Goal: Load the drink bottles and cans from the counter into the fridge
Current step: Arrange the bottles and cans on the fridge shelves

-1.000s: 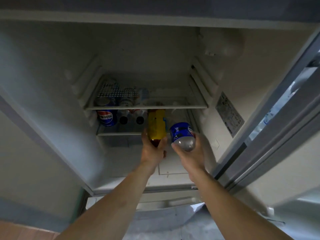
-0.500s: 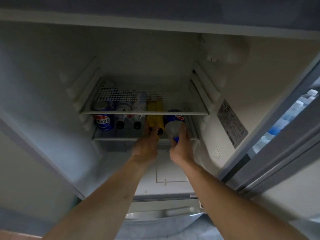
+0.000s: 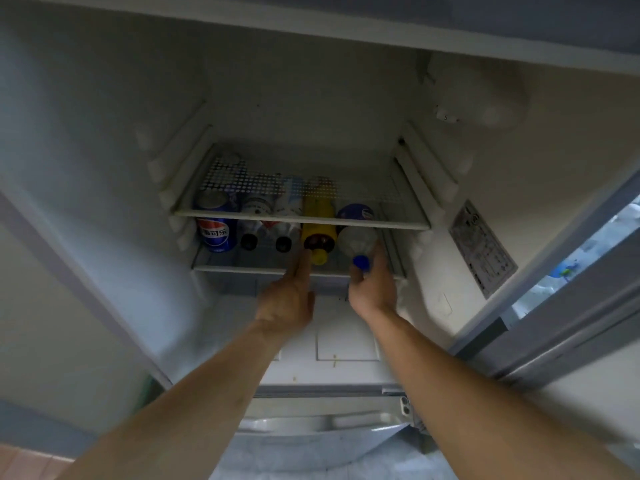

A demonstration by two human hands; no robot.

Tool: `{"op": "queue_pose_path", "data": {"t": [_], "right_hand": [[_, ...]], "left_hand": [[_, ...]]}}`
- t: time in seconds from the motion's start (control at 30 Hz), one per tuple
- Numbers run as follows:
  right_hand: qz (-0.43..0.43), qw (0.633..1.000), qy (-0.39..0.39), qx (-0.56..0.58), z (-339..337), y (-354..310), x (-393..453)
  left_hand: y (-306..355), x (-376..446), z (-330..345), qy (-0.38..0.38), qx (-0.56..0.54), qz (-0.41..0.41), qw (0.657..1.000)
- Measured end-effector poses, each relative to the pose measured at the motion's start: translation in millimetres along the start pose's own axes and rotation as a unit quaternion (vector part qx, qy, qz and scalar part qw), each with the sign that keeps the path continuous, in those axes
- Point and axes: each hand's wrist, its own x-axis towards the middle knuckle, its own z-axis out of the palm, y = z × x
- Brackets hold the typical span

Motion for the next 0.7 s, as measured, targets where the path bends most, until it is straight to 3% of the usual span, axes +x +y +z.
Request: {"op": "queue_pose_path", "data": {"t": [0.17, 0.4, 0.57, 0.7], "right_hand": [[0.021, 0.999, 0.045, 0.009, 5.5, 1.9, -43.6], [0.02, 0.999, 0.028, -0.037, 15.2, 40.5, -109.4], [0.08, 0.995, 0.031, -0.042, 9.0, 85.7, -164.0], [0.135, 0.99, 0.046, -0.021, -7.5, 122.6, -205.1]], "left_hand": [[-21.4, -41.1, 2.2, 0.019, -0.034, 0.051, 0.998], [-51.1, -92.7, 14.8, 0.063, -0.131, 0.105, 0.984], [-66.6, -140.1, 45.0, 0.014, -0.172, 0.067, 0.983], [-76.1, -167.9, 61.5, -0.069, -0.27, -0.073, 0.958]]}}
